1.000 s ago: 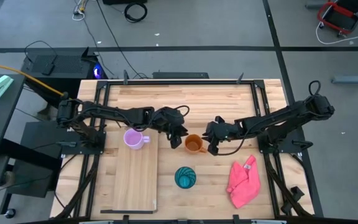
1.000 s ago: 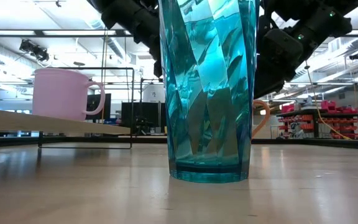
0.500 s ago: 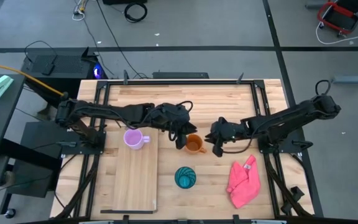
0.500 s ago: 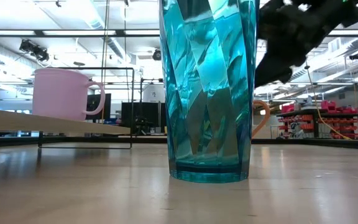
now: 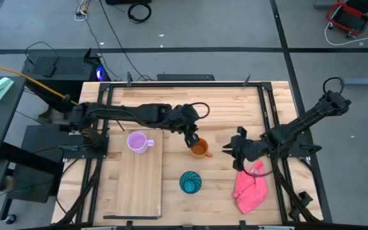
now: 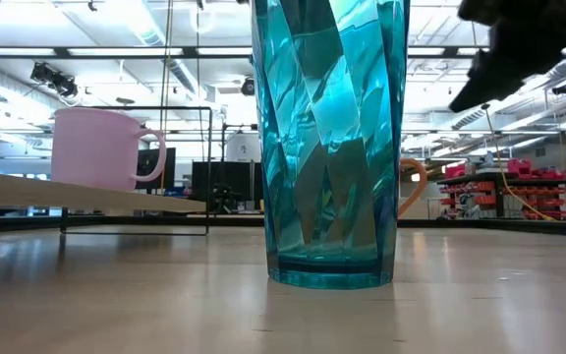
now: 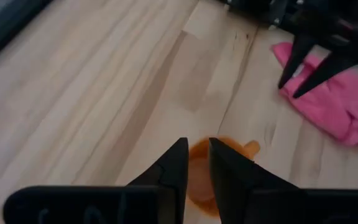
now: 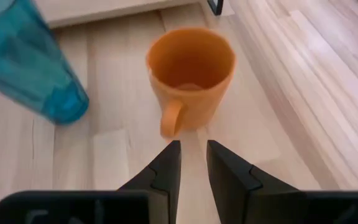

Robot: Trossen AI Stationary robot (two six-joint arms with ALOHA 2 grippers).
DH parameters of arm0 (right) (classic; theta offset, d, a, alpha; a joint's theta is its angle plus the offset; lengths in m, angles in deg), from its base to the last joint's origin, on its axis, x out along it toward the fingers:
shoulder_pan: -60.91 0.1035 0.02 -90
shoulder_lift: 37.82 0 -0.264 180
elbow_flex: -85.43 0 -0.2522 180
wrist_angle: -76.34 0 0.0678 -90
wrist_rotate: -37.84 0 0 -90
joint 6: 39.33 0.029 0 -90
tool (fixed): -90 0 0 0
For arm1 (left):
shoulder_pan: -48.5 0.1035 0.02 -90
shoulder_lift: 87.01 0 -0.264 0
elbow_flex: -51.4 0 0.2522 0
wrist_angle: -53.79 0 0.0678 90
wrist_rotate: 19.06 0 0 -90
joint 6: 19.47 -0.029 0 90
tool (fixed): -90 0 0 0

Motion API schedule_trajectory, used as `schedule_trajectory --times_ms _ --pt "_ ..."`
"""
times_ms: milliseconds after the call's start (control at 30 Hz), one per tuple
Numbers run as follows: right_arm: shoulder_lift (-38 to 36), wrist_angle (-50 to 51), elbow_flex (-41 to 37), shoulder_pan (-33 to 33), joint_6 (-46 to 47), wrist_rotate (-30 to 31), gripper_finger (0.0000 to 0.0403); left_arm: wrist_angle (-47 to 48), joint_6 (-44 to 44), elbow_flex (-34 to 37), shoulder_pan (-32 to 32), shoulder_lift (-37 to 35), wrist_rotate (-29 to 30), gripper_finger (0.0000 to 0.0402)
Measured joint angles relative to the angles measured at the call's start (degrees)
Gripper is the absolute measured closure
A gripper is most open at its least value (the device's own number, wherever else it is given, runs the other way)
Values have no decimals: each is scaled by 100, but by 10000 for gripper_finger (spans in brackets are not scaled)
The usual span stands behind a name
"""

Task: Stack small to large cups/mugs on shelf
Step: Put the orange cup on the shelf

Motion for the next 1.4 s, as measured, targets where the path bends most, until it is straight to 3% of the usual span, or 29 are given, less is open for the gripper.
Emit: schedule_trajectory --times_ms 300,467,833,1000,1400 --pt "165 74 -355 1189 806 1461 318 640 161 -589 177 666 -262 344" --pt "144 -44 -741 1524 1298 2011 318 989 184 -732 77 794 -377 343" --pt "169 -121 -1040 1689 1751 2118 318 1247 438 -738 -57 841 -762 329" --pt "178 -130 -1038 1685 1743 2166 318 1315 438 -725 -100 1090 -1214 330" --pt "178 -129 -1038 1685 1749 2169 318 1556 483 -727 61 1360 -1104 334"
